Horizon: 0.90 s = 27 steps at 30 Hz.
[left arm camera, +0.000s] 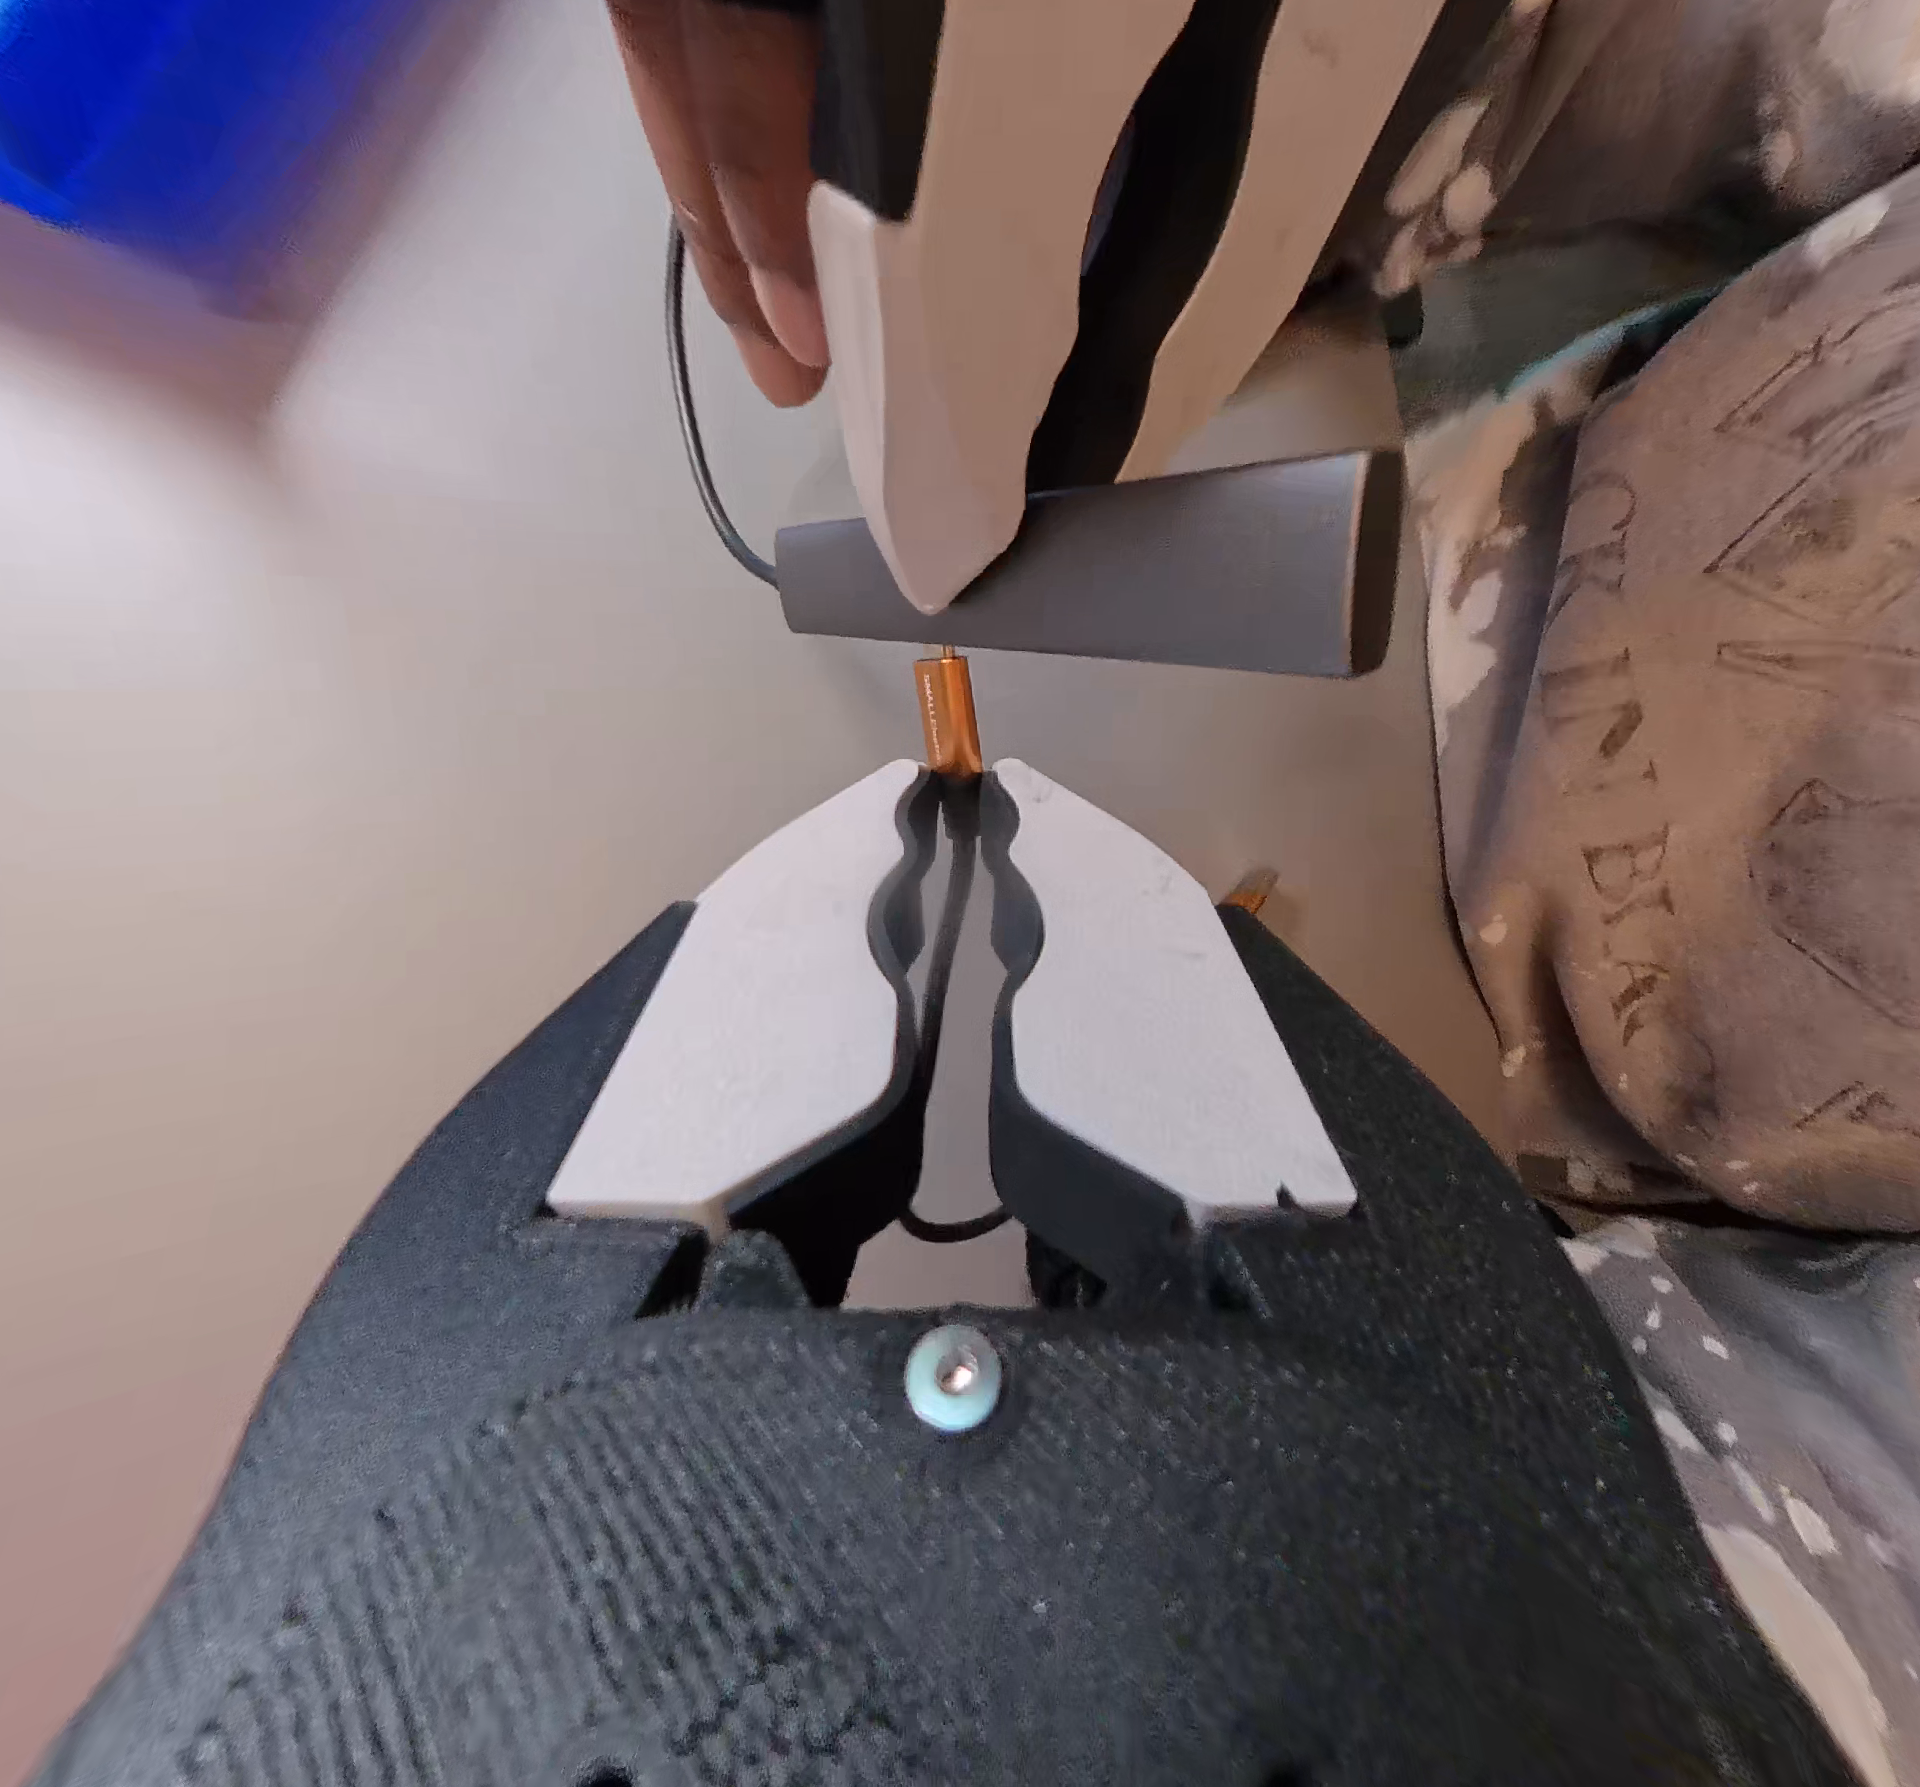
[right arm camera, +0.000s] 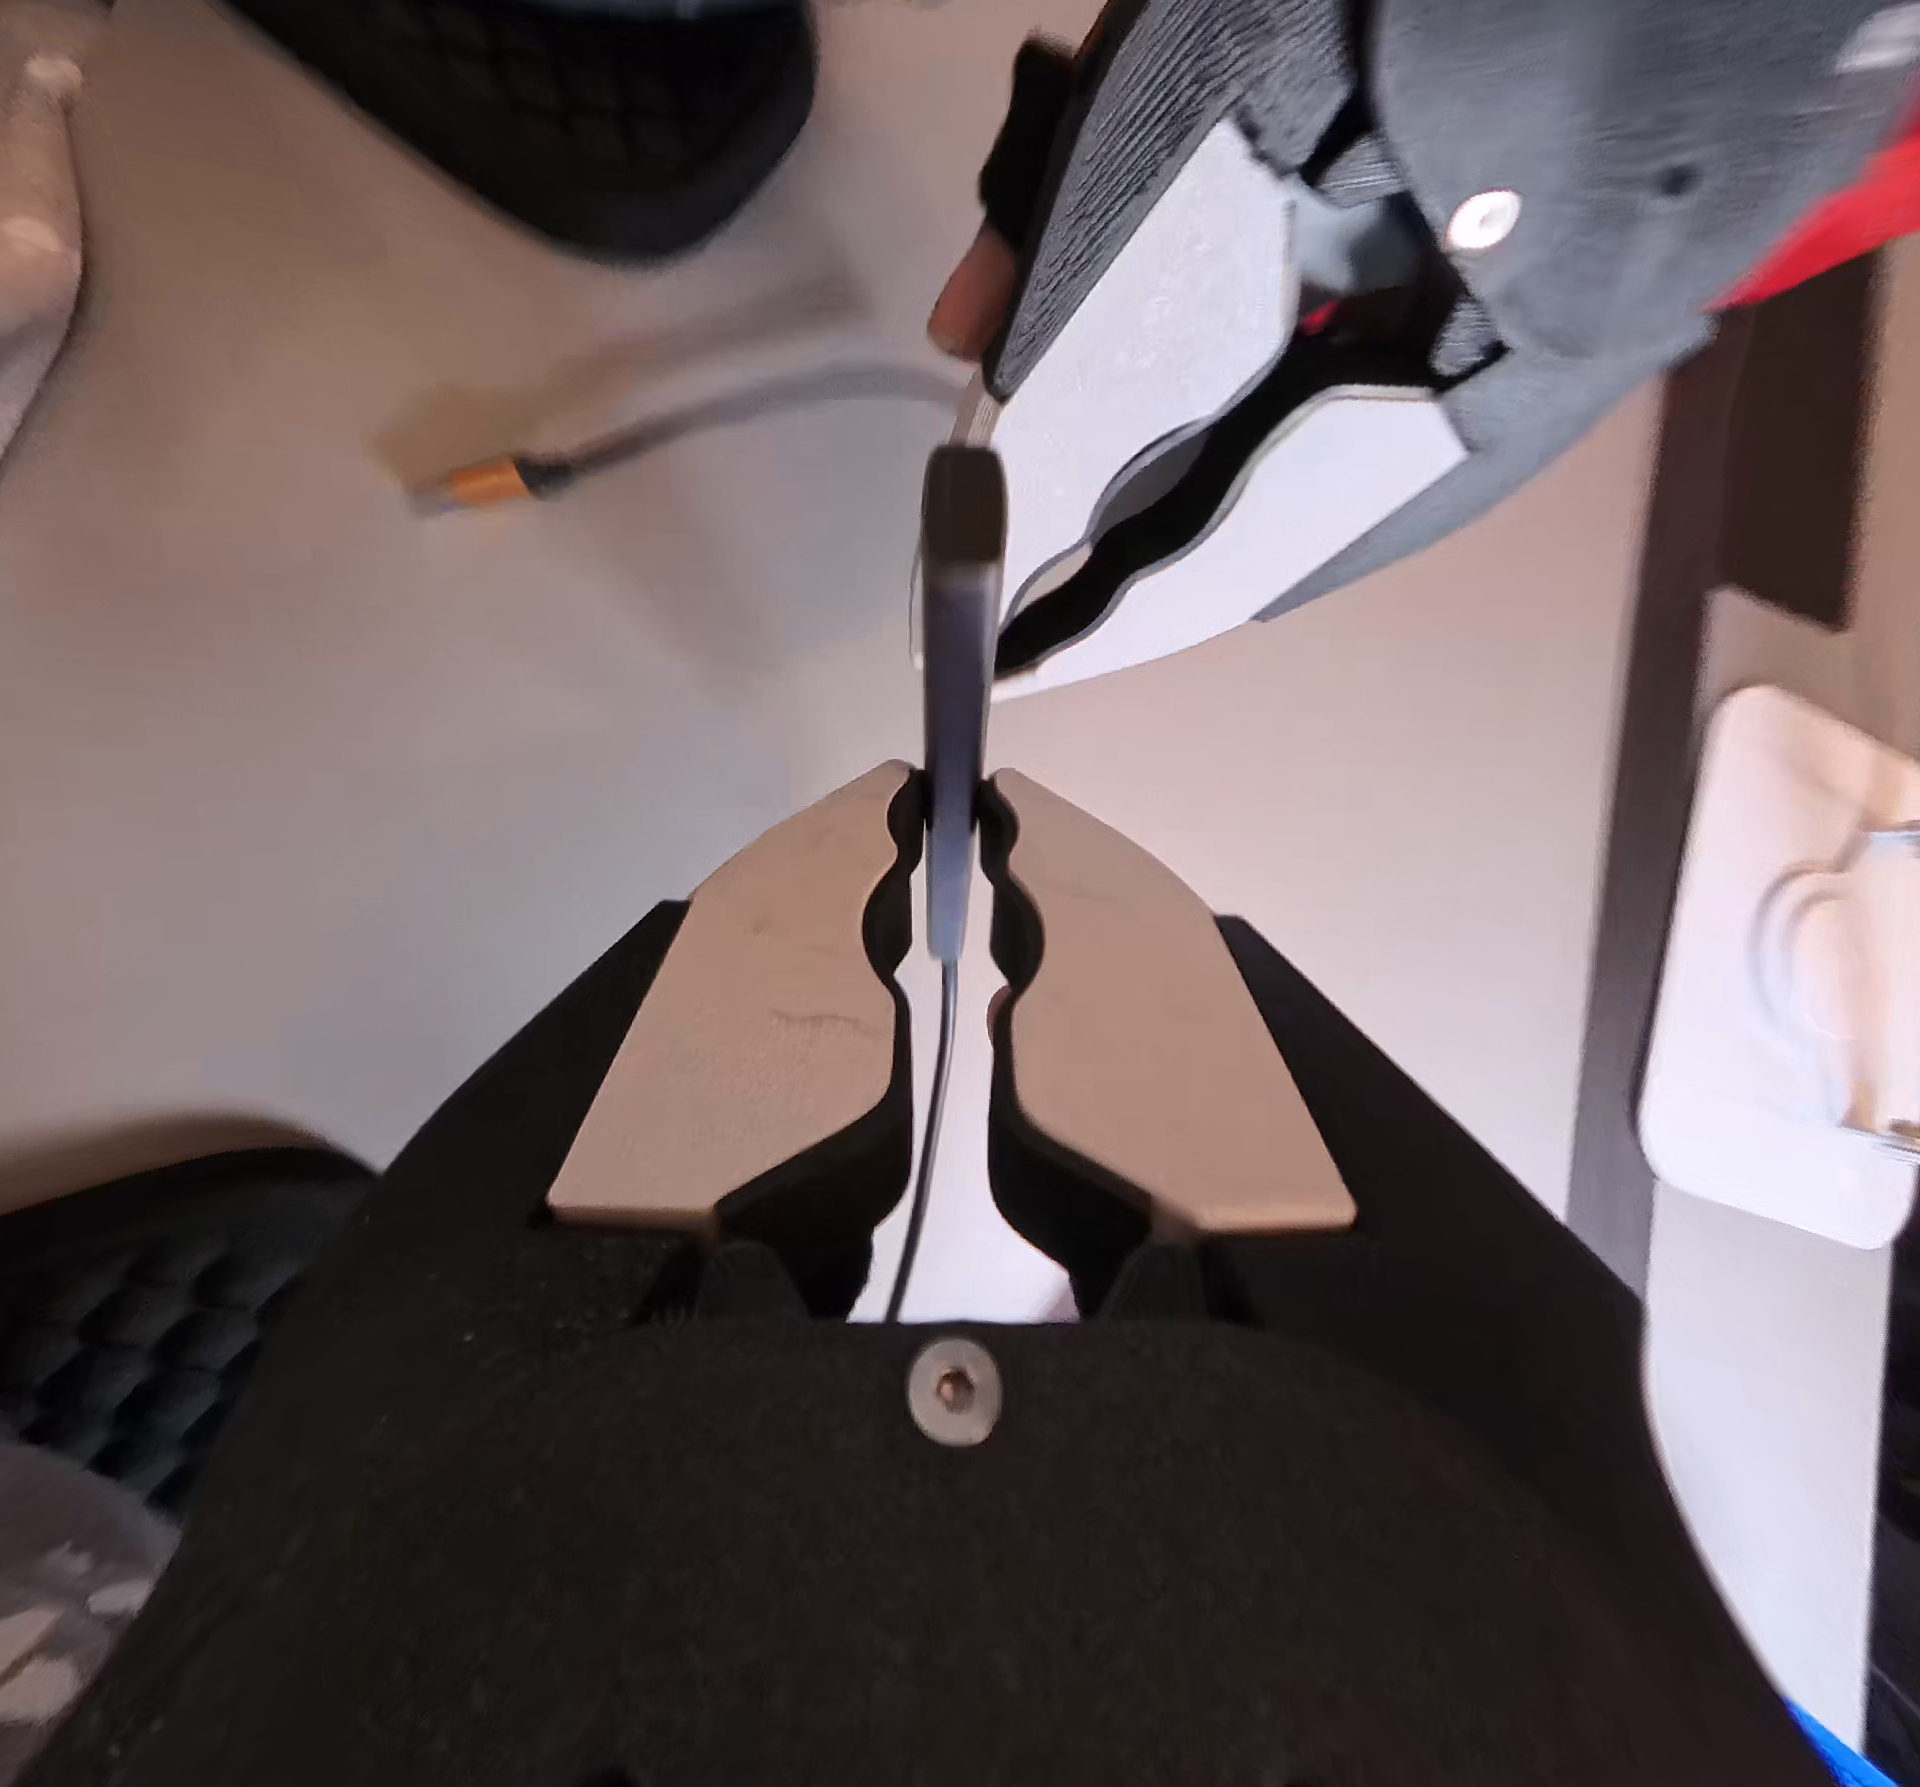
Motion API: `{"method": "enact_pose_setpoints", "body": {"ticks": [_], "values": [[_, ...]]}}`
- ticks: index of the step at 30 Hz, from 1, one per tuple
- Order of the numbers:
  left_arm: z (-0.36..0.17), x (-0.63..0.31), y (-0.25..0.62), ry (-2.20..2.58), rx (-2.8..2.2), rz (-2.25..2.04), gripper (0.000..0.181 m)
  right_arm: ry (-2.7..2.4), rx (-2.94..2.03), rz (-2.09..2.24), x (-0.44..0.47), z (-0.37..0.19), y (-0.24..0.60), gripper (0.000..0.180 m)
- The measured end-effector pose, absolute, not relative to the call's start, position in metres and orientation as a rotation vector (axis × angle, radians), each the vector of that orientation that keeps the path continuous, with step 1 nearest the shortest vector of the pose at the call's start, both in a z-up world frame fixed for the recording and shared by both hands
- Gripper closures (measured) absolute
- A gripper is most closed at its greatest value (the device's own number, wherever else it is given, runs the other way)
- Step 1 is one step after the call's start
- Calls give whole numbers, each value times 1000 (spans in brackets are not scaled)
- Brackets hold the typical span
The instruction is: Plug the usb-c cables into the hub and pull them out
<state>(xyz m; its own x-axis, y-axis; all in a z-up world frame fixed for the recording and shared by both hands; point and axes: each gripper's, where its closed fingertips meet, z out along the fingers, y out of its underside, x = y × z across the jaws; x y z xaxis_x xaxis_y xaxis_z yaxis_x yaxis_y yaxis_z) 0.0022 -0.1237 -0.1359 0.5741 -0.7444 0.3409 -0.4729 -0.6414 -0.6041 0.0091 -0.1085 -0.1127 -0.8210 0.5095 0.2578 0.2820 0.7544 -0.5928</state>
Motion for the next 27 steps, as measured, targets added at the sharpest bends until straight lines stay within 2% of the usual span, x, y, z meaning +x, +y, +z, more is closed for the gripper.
{"method": "enact_pose_setpoints", "body": {"ticks": [9, 13, 20, 24, 27], "values": [[-51, -11, -88, 730, -1856, -774, 173, -2070, -656, 1242, 1, -30, -78, 170], [-29, -17, -82, 701, -1751, -566, 168, -1958, -655, 1371, -2, -15, -72, 170], [-27, -15, -88, 758, -1761, -472, 160, -1923, -644, 1464, -2, -9, -76, 170], [-31, -8, -86, 788, -1769, -441, 173, -1909, -631, 1514, -4, -5, -84, 170], [-15, -10, -87, 722, -1719, -504, 173, -1859, -647, 1543, -6, 3, -83, 170]]}}
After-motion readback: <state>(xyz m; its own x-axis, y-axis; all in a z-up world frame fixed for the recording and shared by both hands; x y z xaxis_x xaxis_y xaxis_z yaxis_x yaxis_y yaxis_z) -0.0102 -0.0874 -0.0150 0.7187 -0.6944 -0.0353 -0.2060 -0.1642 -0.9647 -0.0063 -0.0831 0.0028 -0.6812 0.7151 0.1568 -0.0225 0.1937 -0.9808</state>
